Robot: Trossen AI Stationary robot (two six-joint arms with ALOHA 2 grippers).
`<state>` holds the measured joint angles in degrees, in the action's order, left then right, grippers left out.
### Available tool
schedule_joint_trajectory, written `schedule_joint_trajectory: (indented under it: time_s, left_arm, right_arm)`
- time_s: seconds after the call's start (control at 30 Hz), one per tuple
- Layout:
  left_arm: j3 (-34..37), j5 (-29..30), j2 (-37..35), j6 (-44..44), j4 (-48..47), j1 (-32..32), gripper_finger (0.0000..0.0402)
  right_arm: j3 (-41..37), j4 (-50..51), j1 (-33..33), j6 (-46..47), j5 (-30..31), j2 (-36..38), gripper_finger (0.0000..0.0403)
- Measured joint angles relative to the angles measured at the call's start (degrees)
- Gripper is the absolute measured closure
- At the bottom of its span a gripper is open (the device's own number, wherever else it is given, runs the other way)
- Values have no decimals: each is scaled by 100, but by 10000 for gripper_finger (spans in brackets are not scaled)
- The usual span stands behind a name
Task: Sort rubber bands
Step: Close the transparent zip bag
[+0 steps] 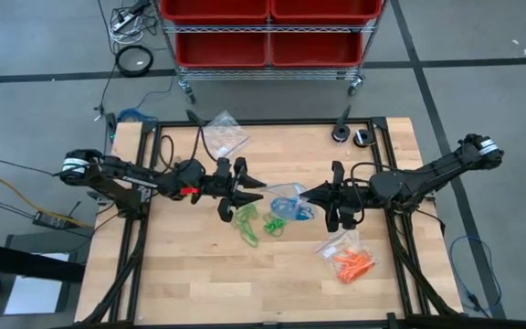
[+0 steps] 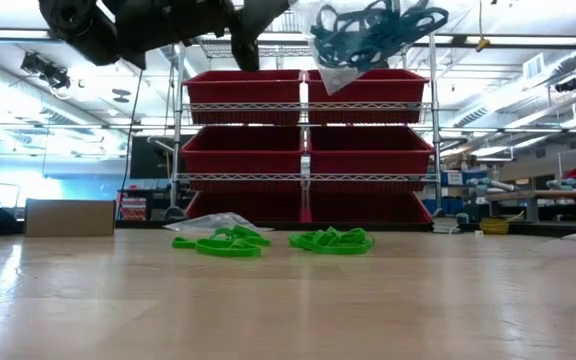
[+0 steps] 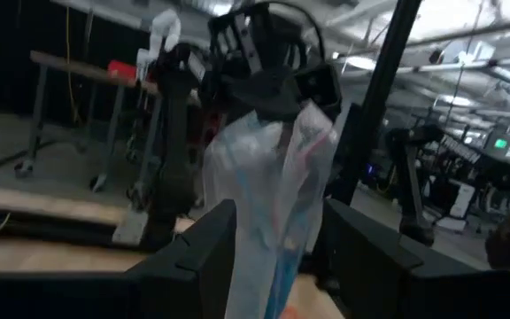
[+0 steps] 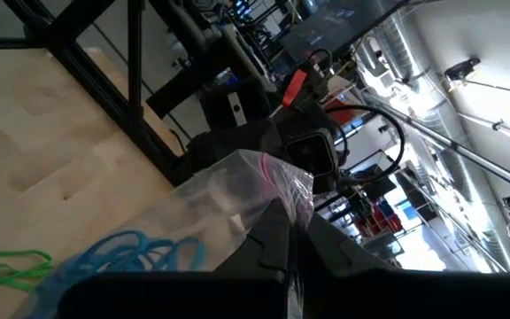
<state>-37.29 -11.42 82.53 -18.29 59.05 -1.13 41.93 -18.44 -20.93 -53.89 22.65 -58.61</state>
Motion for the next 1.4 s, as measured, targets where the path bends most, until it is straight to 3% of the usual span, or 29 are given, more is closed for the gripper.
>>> schedule_joint_trajectory:
  time_s: [0.33, 0.83, 1.4]
  left_arm:
    - [-299, 5, 763, -189, 724, 0, 224]
    - [-302, 24, 778, -179, 939, 0, 225]
    - [-300, 27, 778, -25, 1001, 0, 283]
  right_arm:
    - [0, -143, 0, -7, -4, 0, 403]
    - [0, -116, 3, -22, 17, 0, 403]
    - [0, -116, 4, -17, 26, 0, 403]
